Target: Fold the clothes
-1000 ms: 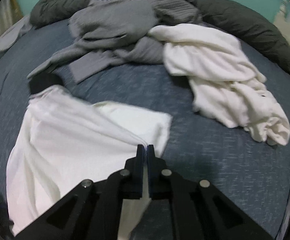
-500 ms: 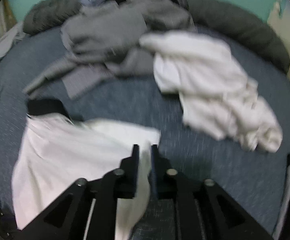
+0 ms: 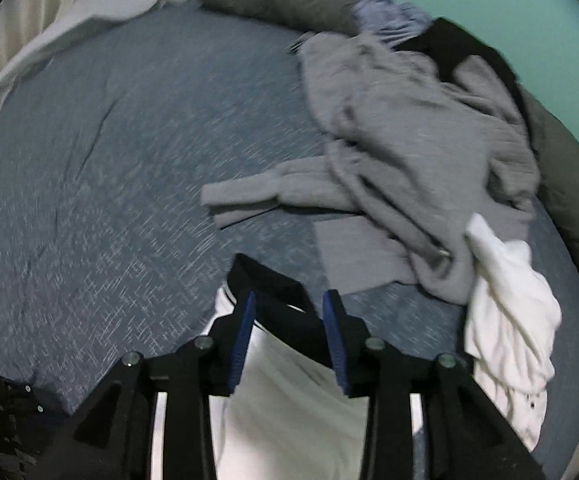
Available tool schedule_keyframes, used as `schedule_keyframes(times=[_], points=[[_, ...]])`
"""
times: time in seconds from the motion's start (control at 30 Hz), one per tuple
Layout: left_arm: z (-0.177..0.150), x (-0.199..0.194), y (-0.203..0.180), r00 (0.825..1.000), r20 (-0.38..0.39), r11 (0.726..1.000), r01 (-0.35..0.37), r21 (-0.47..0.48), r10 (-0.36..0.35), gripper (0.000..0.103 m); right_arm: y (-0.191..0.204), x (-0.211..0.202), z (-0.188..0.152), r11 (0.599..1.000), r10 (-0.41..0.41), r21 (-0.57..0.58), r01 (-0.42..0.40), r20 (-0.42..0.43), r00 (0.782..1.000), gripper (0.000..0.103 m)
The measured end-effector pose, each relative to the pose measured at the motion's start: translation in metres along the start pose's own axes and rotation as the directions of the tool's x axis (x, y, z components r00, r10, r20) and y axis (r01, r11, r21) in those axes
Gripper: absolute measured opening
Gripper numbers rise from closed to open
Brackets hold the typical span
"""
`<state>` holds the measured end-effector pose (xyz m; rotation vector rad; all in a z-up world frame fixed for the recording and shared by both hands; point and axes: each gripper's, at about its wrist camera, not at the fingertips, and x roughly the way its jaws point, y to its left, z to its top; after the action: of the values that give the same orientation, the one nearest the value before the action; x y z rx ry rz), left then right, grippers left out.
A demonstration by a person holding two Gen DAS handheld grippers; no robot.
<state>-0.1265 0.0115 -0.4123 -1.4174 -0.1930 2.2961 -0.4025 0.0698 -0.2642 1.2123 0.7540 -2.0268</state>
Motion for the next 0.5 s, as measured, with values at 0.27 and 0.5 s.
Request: schedule_keyframes(times=[0.27, 0.5], points=[[-0.004, -0.003, 0.006, 1.000, -0.001, 1.000, 0.011, -0.009, -0.011, 0.038, 0.025, 0.043, 0.006, 0.990, -0.034, -0.136, 0.021, -0.095, 0.995, 0.037], [0.000, 0.002, 0.002, 1.000, -0.002, 1.000, 0.014, -0.010, -0.014, 0.038, 0.031, 0.051, -0.002, 0.979, -0.045, -0.202, 0.020, -0.120, 0.992, 0.005]])
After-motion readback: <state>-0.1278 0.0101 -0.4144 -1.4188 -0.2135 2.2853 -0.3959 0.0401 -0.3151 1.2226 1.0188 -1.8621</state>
